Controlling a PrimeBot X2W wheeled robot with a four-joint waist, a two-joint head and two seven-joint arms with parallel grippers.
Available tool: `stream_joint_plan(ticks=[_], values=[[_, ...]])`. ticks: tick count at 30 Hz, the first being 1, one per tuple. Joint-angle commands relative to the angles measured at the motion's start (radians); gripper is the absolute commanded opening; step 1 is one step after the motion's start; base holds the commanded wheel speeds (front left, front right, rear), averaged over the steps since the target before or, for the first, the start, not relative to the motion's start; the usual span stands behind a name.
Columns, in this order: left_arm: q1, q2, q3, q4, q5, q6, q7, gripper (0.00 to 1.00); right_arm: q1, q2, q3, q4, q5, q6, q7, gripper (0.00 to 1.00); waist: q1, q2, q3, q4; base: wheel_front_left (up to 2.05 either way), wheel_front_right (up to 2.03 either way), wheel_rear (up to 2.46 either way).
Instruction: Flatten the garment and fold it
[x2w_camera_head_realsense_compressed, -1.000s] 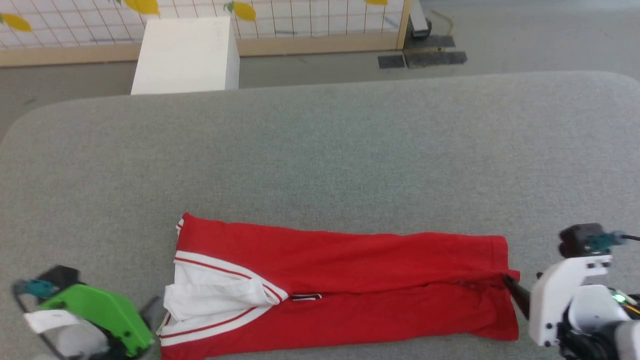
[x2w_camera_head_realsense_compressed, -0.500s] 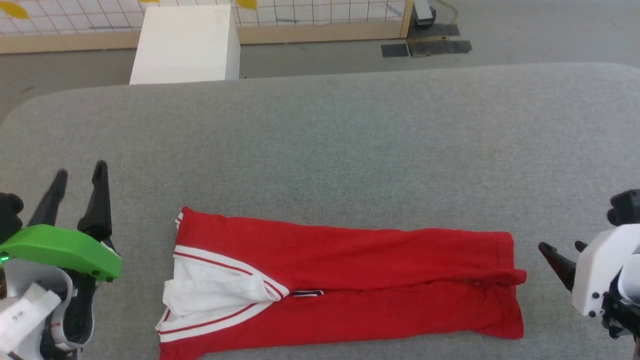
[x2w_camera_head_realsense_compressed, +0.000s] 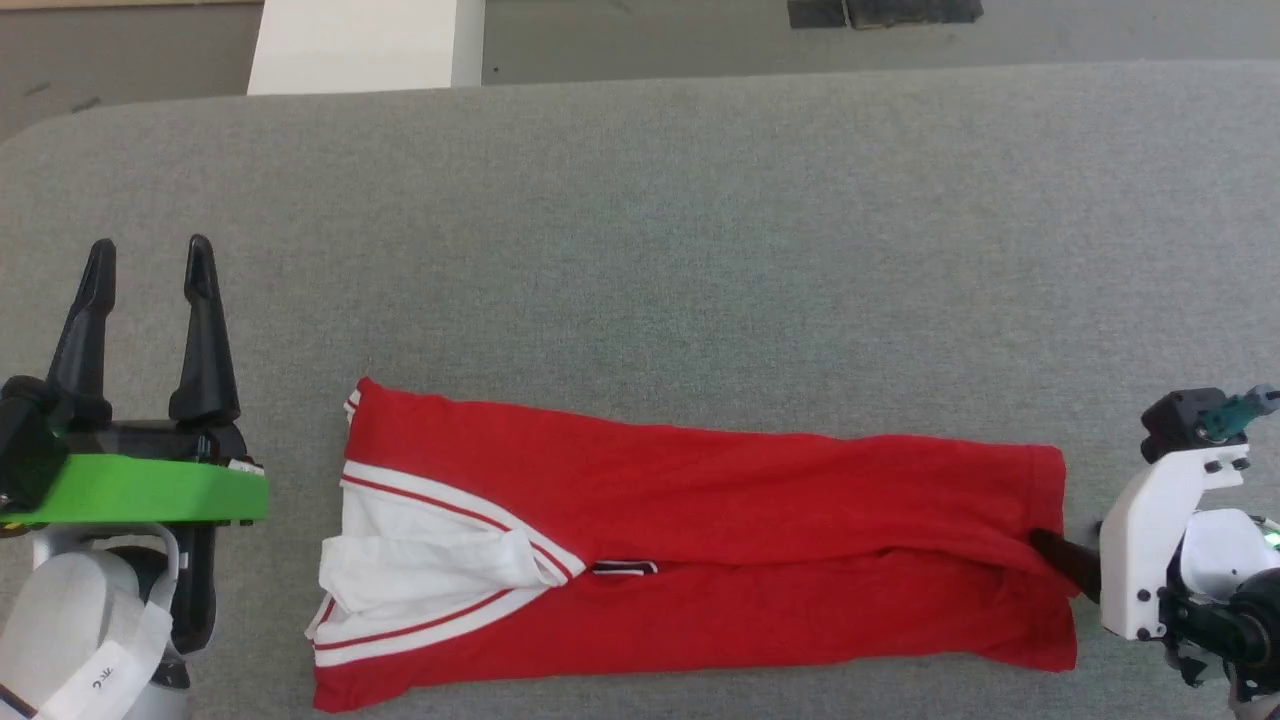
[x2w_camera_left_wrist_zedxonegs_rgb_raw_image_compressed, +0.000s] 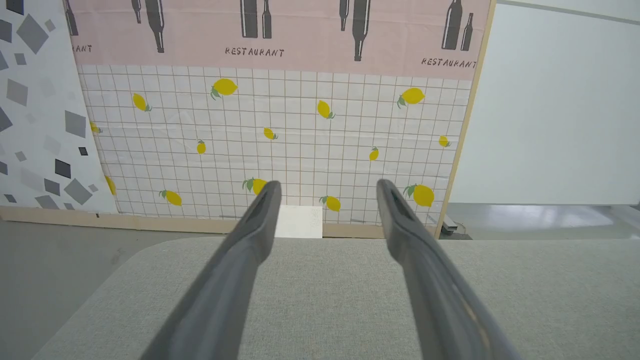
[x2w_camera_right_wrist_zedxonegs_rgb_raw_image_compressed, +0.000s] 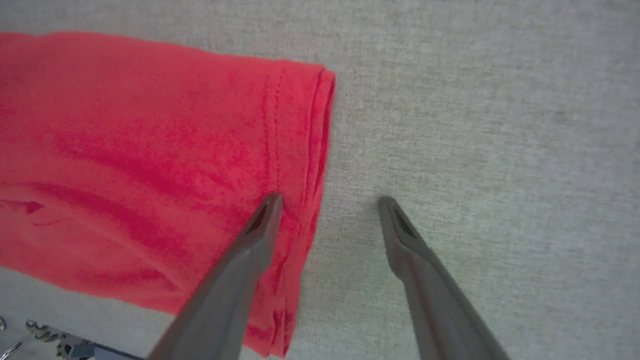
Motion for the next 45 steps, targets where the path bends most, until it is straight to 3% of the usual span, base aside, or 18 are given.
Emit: stream_joint_plan(ticks=[1,10,17,18,19,20,28,29,40,44,45], values=[[-0.017,-0.014,0.012,-0.004,0.015,-0.011,-0.006,1.0,-0.019,0.0,0.013,0.005,0.012,-0.002,0.003,1.0,0.0001,0.0,0.021,0.004,0.0,0.0,0.0],[0.011,-0.117,0.079,0.006,0.071,-0.044,-0.006,1.0,-0.037,0.024,0.154,0.028,0.089,-0.002,-0.011,1.0,0.0001,0.0,0.034,-0.002,0.0,0.0,0.0],[0.021,-0.164,0.108,0.016,0.107,-0.073,-0.006,1.0,-0.055,0.011,0.214,0.066,0.11,-0.002,-0.023,1.0,0.0001,0.0,0.028,0.008,0.0,0.0,0.0],[0.022,-0.167,0.112,0.018,0.111,-0.076,-0.006,1.0,-0.057,0.004,0.217,0.072,0.106,-0.002,-0.022,0.46,0.0001,0.0,0.027,0.009,0.0,0.0,0.0],[0.023,-0.171,0.116,0.02,0.114,-0.08,-0.006,1.0,-0.058,-0.001,0.216,0.08,0.102,-0.002,-0.022,0.14,0.0001,0.0,0.025,0.01,0.0,0.0,0.0],[0.023,-0.174,0.12,0.02,0.118,-0.083,-0.006,1.0,-0.059,-0.004,0.215,0.085,0.101,-0.002,-0.021,0.0,0.0001,0.0,0.024,0.011,0.0,0.0,0.0],[0.022,-0.198,0.146,0.016,0.14,-0.104,-0.006,1.0,-0.079,-0.023,0.148,0.108,0.069,-0.002,-0.027,0.0,0.0001,0.0,0.028,0.009,0.0,0.0,0.0],[0.021,-0.203,0.15,0.016,0.149,-0.11,-0.006,1.0,-0.096,-0.045,0.092,0.116,0.038,-0.002,-0.03,0.0,0.0001,0.0,0.032,0.007,0.0,0.0,0.0],[0.021,-0.22,0.153,0.017,0.171,-0.125,-0.006,1.0,-0.146,-0.099,-0.125,0.185,-0.173,-0.002,-0.025,0.0,0.0001,0.0,0.037,0.013,0.0,0.0,0.0],[0.028,-0.227,0.156,0.022,0.175,-0.129,-0.006,1.0,-0.152,-0.095,-0.14,0.191,-0.232,-0.002,-0.025,0.0,0.0001,0.0,0.02,0.012,0.0,0.0,0.0],[0.039,-0.234,0.161,0.024,0.175,-0.131,-0.006,1.0,-0.144,-0.097,-0.098,0.157,-0.235,-0.002,0.005,0.0,0.0001,0.0,-0.004,0.008,0.0,0.0,0.0]])
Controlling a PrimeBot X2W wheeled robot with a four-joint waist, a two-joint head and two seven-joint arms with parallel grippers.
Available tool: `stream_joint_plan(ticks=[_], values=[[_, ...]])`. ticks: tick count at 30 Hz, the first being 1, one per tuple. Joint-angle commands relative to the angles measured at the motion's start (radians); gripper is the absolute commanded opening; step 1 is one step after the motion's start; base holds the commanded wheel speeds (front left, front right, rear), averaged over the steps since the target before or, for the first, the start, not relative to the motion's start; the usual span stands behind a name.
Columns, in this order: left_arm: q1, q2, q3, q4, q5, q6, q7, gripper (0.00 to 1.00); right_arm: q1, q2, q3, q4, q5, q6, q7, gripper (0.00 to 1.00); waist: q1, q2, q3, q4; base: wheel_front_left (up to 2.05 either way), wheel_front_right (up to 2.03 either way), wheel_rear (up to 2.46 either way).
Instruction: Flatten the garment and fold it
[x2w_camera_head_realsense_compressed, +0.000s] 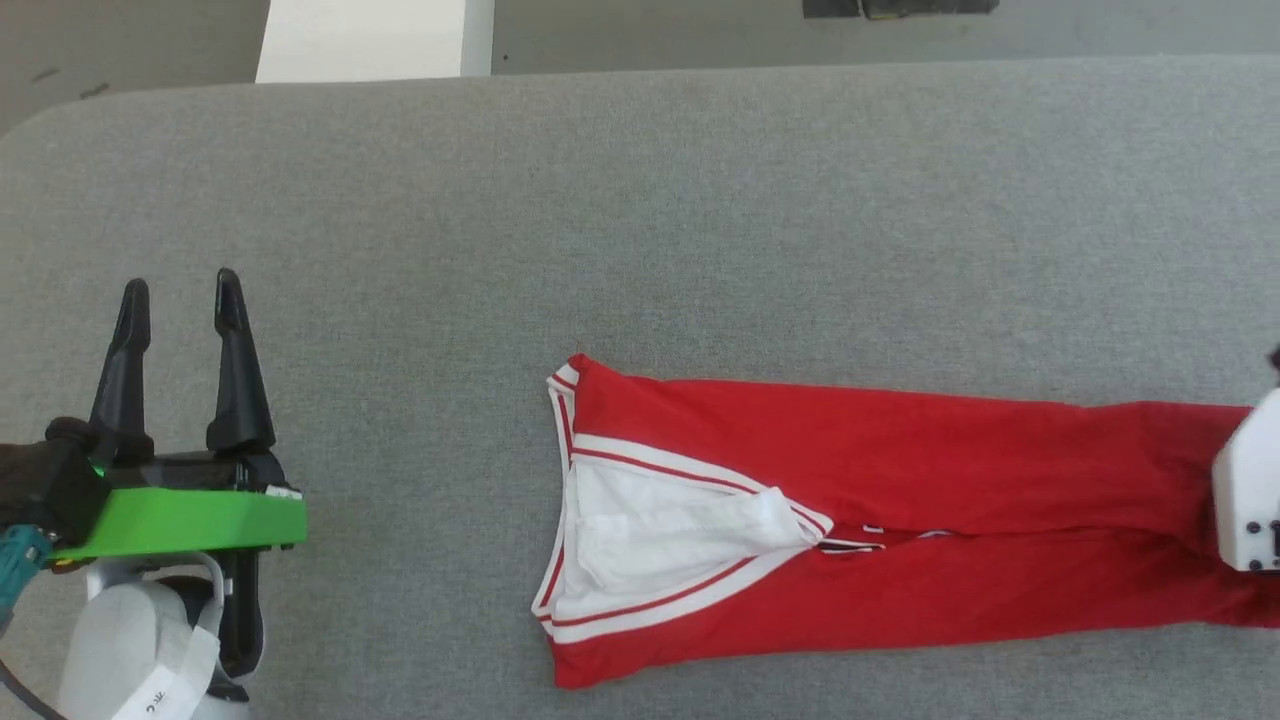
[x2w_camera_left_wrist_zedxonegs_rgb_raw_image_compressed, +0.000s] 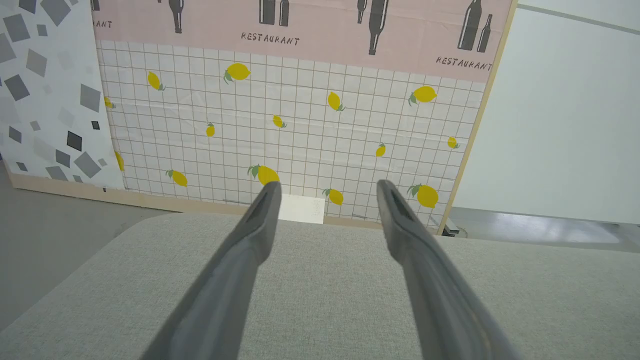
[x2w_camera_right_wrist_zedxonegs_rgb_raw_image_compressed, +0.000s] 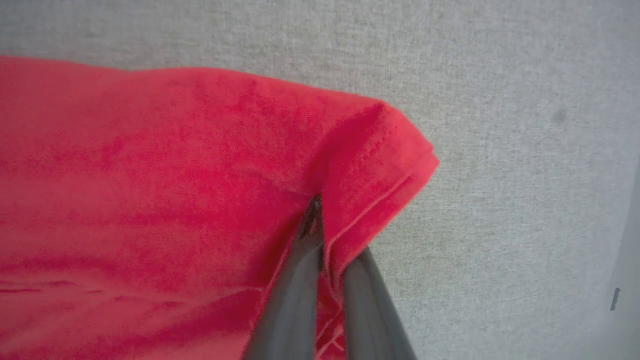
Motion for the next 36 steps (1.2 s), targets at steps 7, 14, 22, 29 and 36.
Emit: stream_joint_plan(ticks=[7,14,22,29,36], values=[[0.043,-0.015,-0.002,-0.002,0.025,-0.009,-0.005,1.0,0.035,-0.037,0.149,-0.223,0.098,-0.002,0.156,0.0,0.0,0.0,-0.074,-0.009,0.0,0.0,0.0],[0.068,-0.028,-0.001,-0.004,0.018,-0.013,-0.005,1.0,0.042,0.034,0.311,-0.378,0.229,-0.002,0.211,0.0,0.0,0.0,-0.101,0.012,0.0,0.0,0.0],[0.079,-0.031,0.003,-0.005,0.013,-0.016,-0.005,1.0,-0.049,0.174,0.447,-0.277,0.249,-0.002,0.104,0.0,0.0,0.0,-0.085,0.062,0.0,0.0,0.0],[0.077,-0.037,-0.004,0.002,0.007,-0.017,-0.005,1.0,-0.143,0.294,0.545,-0.118,0.24,-0.002,0.008,0.0,0.0,0.0,-0.071,0.107,0.0,0.0,0.0],[0.063,-0.047,-0.016,0.008,0.001,-0.019,-0.005,1.0,-0.2,0.357,0.593,0.043,0.229,-0.002,-0.093,0.0,0.0,0.0,-0.046,0.149,0.0,0.0,0.0]])
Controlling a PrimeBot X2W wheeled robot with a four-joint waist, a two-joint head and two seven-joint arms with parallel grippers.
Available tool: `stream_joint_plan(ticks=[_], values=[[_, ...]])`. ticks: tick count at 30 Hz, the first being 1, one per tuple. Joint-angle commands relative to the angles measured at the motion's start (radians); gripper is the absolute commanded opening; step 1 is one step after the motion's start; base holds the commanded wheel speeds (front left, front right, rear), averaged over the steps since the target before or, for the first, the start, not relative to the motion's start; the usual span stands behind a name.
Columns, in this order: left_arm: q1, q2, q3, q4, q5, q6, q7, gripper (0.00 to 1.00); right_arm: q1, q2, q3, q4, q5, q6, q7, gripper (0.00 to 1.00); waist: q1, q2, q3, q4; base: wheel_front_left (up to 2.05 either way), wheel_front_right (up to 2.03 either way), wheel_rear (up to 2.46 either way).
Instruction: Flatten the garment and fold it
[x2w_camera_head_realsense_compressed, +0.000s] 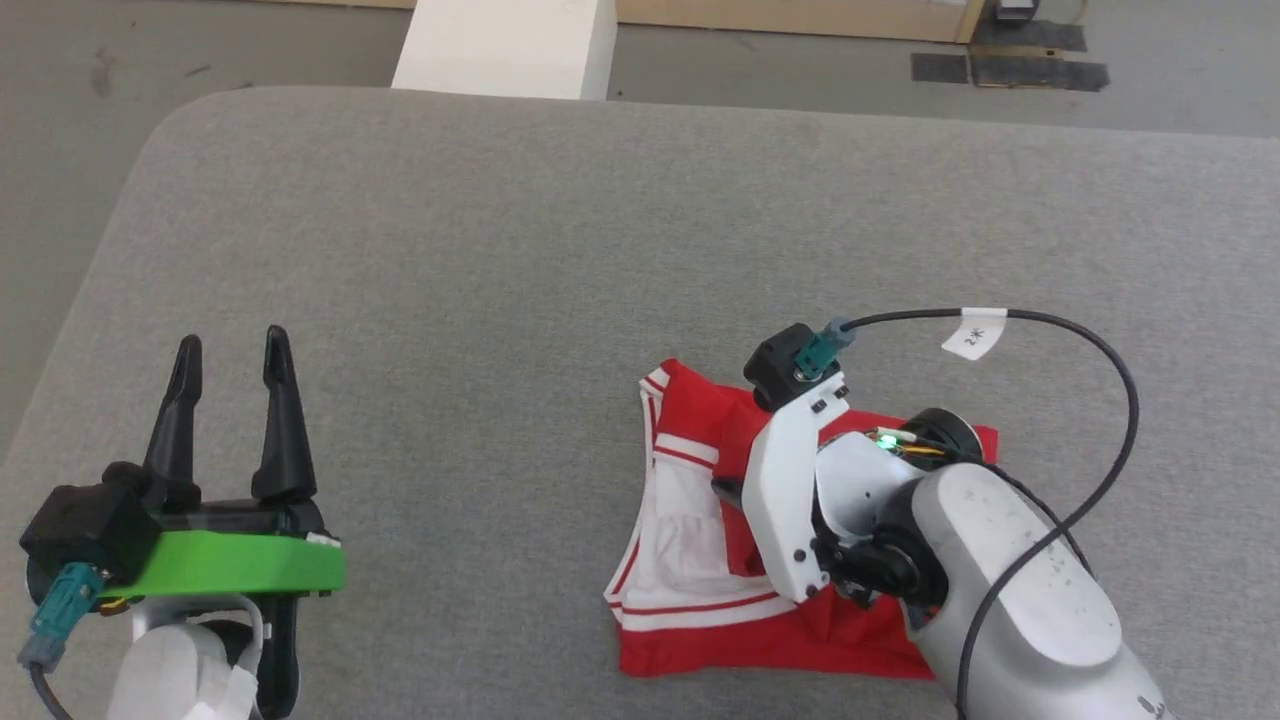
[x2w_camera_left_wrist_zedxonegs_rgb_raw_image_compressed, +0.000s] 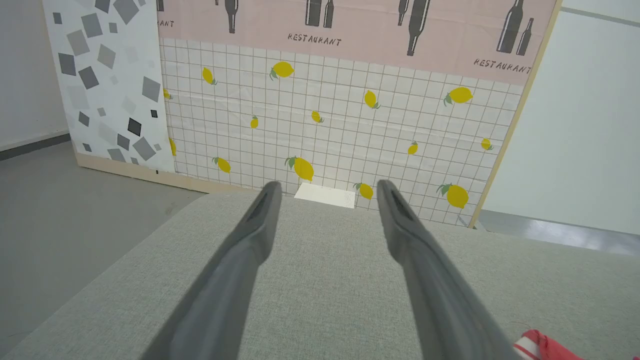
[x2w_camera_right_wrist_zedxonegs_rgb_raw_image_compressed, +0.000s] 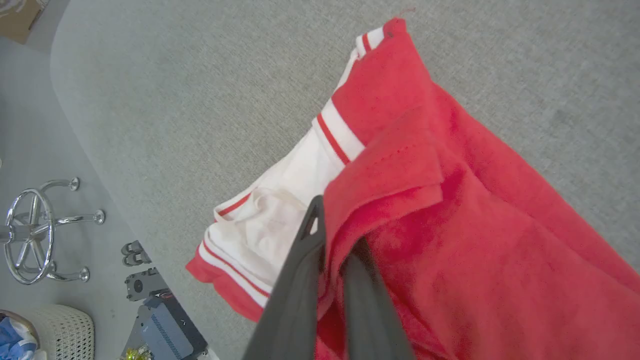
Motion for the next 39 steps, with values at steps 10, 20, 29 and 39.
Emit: stream_joint_plan(ticks=[10,20,29,39], values=[[-0.029,-0.01,-0.014,0.008,-0.016,-0.007,-0.005,1.0,-0.047,0.02,0.001,0.238,-0.031,-0.001,-0.143,0.0,0.0,0.0,0.044,0.05,0.0,0.0,0.0],[-0.026,-0.003,-0.023,0.022,-0.012,-0.007,-0.005,1.0,-0.107,0.021,0.162,0.196,0.166,-0.001,-0.218,1.0,0.0,0.0,0.02,0.025,0.0,0.0,0.0],[0.009,0.023,-0.025,0.036,0.006,-0.001,-0.005,1.0,-0.139,0.012,0.138,0.04,0.162,-0.001,-0.421,1.0,0.0,0.0,-0.086,-0.086,0.0,0.0,0.0],[0.048,0.026,-0.028,0.015,0.078,0.044,-0.005,1.0,0.087,-0.035,-0.173,-0.119,-0.19,-0.001,-0.479,1.0,0.0,0.0,-0.117,-0.182,0.0,0.0,0.0]])
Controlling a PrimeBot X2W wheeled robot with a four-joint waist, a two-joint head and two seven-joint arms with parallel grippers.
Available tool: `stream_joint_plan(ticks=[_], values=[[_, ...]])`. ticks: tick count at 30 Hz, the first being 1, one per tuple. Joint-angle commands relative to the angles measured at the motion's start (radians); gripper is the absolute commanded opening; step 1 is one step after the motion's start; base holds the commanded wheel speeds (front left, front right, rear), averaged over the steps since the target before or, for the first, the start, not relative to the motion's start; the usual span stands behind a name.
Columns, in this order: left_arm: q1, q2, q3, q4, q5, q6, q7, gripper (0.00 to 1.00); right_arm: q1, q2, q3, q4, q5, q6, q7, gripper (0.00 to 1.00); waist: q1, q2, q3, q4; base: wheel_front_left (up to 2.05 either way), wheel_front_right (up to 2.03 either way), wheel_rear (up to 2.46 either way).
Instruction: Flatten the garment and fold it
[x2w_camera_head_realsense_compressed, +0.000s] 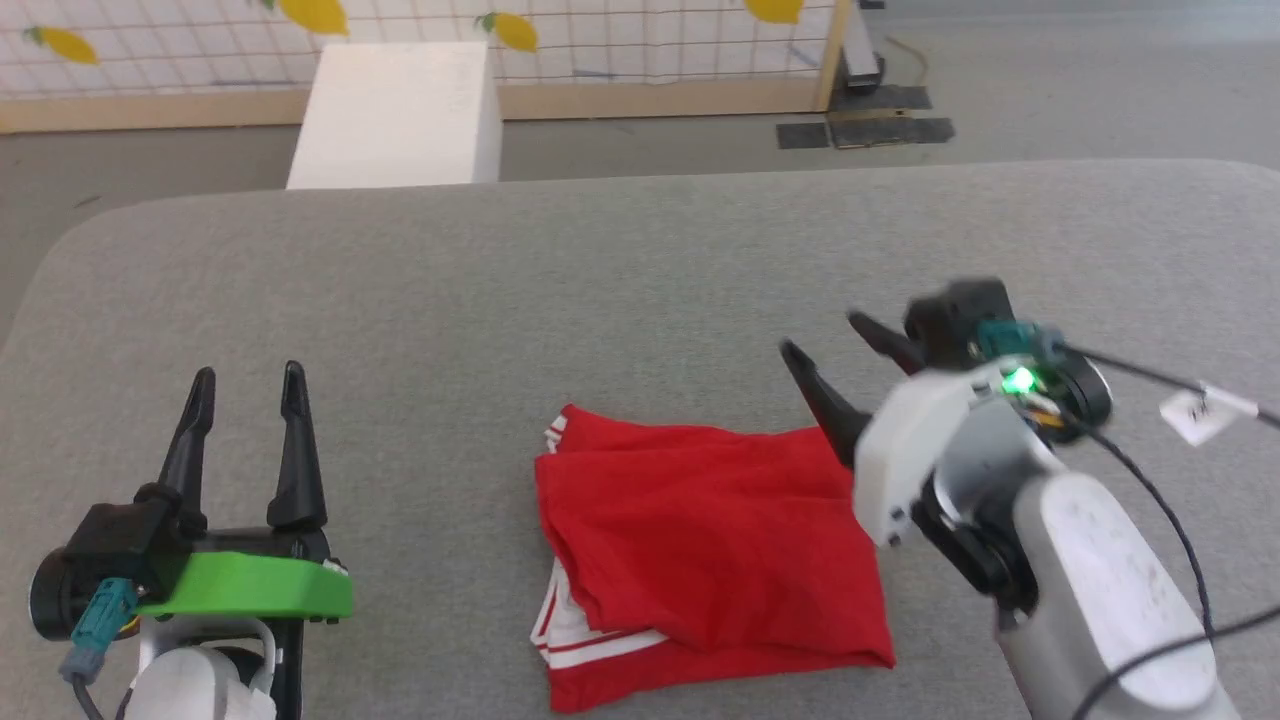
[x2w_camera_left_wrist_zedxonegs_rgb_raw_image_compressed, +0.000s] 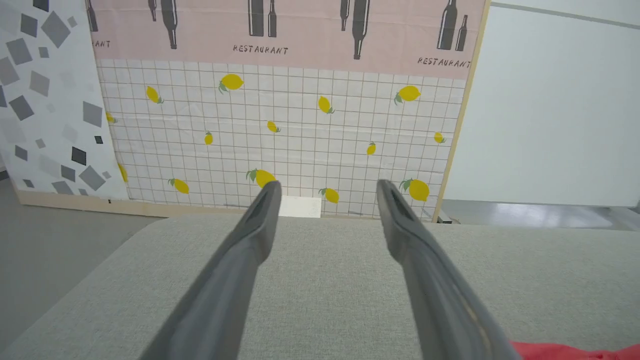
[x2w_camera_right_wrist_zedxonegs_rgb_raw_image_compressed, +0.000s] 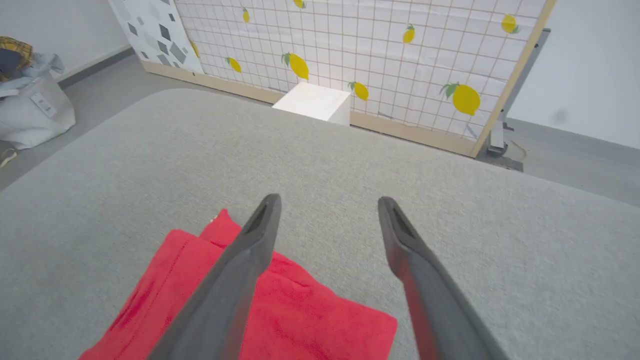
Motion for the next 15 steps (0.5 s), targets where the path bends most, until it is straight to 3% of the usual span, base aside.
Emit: stream_joint_plan(ticks=[1,8,15], values=[[0.012,0.003,0.0,-0.008,0.015,0.009,-0.005,1.0,0.042,0.008,-0.021,-0.018,-0.027,-0.001,0.019,1.0,0.0,0.0,-0.013,-0.039,0.0,0.0,0.0],[0.015,0.0,-0.006,-0.021,0.052,0.03,-0.005,1.0,0.229,0.039,-0.124,-0.063,-0.15,-0.001,0.203,1.0,0.0,0.0,0.016,-0.045,0.0,0.0,0.0],[0.005,-0.004,-0.012,-0.018,0.055,0.022,-0.005,1.0,0.245,0.057,-0.119,-0.025,-0.19,-0.001,0.285,1.0,0.0,0.0,0.055,-0.025,0.0,0.0,0.0]])
